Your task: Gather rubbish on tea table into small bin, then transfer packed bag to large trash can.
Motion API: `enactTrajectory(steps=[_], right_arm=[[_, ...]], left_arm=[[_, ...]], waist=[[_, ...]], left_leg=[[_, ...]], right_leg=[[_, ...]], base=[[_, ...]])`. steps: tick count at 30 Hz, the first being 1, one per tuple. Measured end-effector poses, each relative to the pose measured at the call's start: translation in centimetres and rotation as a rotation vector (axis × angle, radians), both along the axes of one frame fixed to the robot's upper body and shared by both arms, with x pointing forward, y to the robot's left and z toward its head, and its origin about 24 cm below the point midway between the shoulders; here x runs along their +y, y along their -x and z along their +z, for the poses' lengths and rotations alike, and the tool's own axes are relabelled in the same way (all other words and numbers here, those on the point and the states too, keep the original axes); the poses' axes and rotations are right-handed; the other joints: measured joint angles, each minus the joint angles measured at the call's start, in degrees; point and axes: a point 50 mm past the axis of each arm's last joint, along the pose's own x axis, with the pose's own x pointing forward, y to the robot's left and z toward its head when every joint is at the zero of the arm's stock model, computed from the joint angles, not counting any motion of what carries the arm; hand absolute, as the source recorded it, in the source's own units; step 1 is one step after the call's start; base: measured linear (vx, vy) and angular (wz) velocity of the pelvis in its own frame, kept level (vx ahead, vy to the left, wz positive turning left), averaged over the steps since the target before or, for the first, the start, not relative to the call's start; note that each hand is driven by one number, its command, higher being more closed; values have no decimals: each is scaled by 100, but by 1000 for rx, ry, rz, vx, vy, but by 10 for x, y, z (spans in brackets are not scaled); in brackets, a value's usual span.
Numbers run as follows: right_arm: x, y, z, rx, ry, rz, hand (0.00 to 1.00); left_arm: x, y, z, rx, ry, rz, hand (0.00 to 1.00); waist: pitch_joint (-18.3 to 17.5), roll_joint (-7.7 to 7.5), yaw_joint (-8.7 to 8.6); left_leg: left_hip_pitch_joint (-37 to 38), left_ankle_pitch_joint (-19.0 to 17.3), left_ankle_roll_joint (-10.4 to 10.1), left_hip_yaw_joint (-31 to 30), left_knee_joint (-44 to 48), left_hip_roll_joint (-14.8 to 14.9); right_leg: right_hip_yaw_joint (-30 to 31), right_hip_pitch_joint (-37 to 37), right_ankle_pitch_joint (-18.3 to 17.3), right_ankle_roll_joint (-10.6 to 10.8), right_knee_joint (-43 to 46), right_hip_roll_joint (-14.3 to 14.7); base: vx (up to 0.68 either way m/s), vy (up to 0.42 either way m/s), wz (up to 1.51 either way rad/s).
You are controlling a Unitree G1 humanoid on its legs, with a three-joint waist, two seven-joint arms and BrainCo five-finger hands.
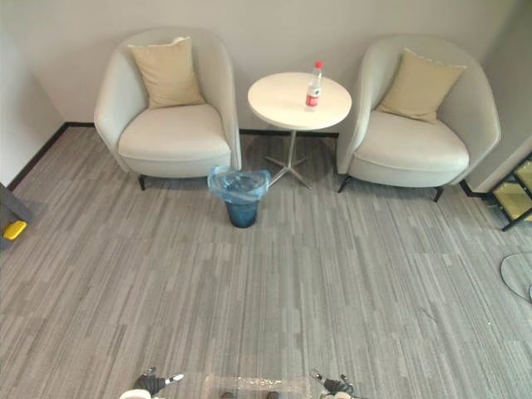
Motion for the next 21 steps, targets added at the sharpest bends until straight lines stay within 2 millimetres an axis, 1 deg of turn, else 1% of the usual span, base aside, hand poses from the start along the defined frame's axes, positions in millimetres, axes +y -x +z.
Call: enactTrajectory(steps=[4, 7, 8, 9, 11, 12, 14, 15, 16, 17, 18, 19, 20, 21], right_arm=[[-1, 1, 0, 2, -1, -3, 0], [-2, 1, 0, 2, -4, -18, 0], [-2, 1, 0, 2, -4, -17, 0], [-2, 0, 0, 3, -5, -16, 0], [-2, 1, 0, 6, -4, -11, 0], [-2, 0, 0, 3, -2, -11, 0], [-3, -1, 1, 0, 4, -10, 0], [-3, -1, 1, 0, 5, -10, 0], [-3, -1, 1, 0, 8, -10, 0], [-4, -1, 1, -1, 12, -10, 0], [-5, -2, 2, -8, 17, -13, 0], [-4, -4, 2, -14, 20, -15, 0], [-5, -6, 4, -27, 27, -11, 0], [-4, -9, 5, -38, 37, 12, 0]], left_arm=[[0, 0, 0, 2, -1, -2, 0], [0, 0, 0, 0, 0, 0, 0], [0, 0, 0, -1, 1, 0, 0], [0, -1, 0, -2, 0, 0, 0], [1, -3, 1, -7, -3, -1, 0], [1, -3, 1, -6, -5, -2, 0], [0, -5, 1, -10, -3, -5, 0], [-1, -6, 1, -13, -1, -5, 0], [-2, -9, 2, -20, 1, -6, 0], [-2, -12, 3, -29, 1, -7, 0], [-3, -14, 3, -34, 3, -3, 0], [-3, -14, 3, -36, 5, 3, 0], [-2, -19, 5, -57, 4, 14, 0], [-2, -23, 8, -87, 11, 50, 0]], waist=[[1, 4, 6], [13, 18, 16], [15, 22, 38], [14, 20, 60], [13, 18, 132], [19, 16, 129], [39, 48, 68], [44, 56, 65], [75, 64, 57], [91, 100, 64], [119, 134, 66], [156, 157, 68], [228, 139, 59], [306, 178, 66]], left_leg=[[-5, -2, 1, 150, 13, 20], [-19, -69, -6, 395, 85, 54], [-27, -104, -7, 528, 110, 90], [-59, -133, -14, 625, 142, 115], [-217, -270, -63, 841, 371, 181], [-230, -299, -79, 881, 418, 207], [-215, -324, -119, 874, 418, 250], [-217, -347, -154, 869, 437, 271], [-268, -472, -201, 876, 622, 324], [-423, -671, -243, 878, 985, 411], [-631, -975, -312, 870, 1587, 564], [-763, -1100, -372, 908, 2038, 673], [-1057, -1137, -383, 954, 2831, 805], [-1453, -1085, -353, 960, 3911, 1028]], right_leg=[[154, -92, 1, -1, 84, 19], [321, -168, 2, 2, 161, 50], [426, -246, -44, 49, 201, 75], [390, -302, -103, 53, 235, 73], [-64, -467, -73, 65, 317, -48], [-153, -469, -40, 51, 318, -57], [-205, -472, -61, 20, 309, -33], [-226, -471, -103, 14, 327, -19], [-328, -489, -206, -30, 434, -16], [-453, -549, -331, -55, 582, -21], [-551, -578, -490, -87, 790, -8], [-557, -579, -592, -126, 910, 12], [-556, -540, -733, -161, 1047, -1], [-540, -460, -829, -205, 1140, 16]], base=[[-51, -14, -19], [-26, -10, -37], [-28, -17, -51], [-32, -18, -68], [-3, -16, -61], [43, -38, -33], [52, -57, -1], [62, -62, 8], [64, -80, 7], [101, -108, 8], [89, -97, 8], [116, -108, 8], [113, -109, 1], [126, -94, -6]])
